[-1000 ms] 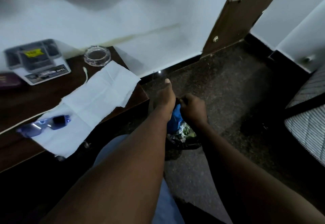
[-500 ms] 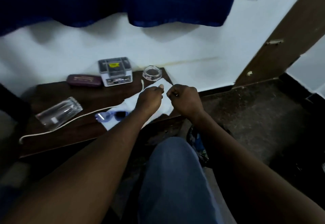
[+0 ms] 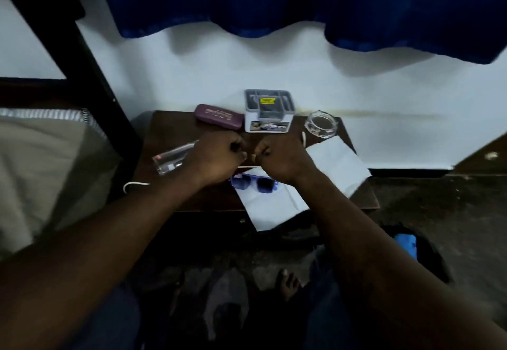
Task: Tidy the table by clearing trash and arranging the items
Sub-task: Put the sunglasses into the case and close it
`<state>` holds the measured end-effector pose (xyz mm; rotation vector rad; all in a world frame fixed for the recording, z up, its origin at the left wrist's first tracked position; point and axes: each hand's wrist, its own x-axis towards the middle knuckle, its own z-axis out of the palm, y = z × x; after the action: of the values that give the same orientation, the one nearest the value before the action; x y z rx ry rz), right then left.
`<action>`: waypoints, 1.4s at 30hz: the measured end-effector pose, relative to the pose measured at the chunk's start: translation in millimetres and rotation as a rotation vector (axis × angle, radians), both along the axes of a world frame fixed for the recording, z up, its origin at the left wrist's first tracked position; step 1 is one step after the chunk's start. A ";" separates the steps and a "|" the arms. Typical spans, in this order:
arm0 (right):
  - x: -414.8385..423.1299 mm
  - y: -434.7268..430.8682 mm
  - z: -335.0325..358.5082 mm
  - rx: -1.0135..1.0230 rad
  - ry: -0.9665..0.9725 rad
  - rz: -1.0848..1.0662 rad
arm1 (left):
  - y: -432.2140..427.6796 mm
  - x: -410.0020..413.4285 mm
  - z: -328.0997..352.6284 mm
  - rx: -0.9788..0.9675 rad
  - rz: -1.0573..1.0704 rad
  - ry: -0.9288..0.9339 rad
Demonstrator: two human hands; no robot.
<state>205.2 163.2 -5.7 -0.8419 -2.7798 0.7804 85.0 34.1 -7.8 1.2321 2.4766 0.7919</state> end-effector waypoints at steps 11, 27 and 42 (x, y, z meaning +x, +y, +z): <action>-64.1 7.4 -24.7 0.031 -0.120 0.132 | -15.4 -46.7 -19.6 -0.054 -0.026 0.201; -74.0 34.6 -37.1 0.037 -0.172 0.141 | 30.7 -95.2 -22.6 0.000 -0.017 0.119; -94.4 45.3 -35.8 0.009 -0.008 0.137 | 94.2 -140.2 -58.2 -0.343 -0.054 0.223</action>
<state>110.8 208.4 -41.5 -0.6604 -2.8696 0.7858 -55.2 128.3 -66.1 1.3079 2.5939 0.2093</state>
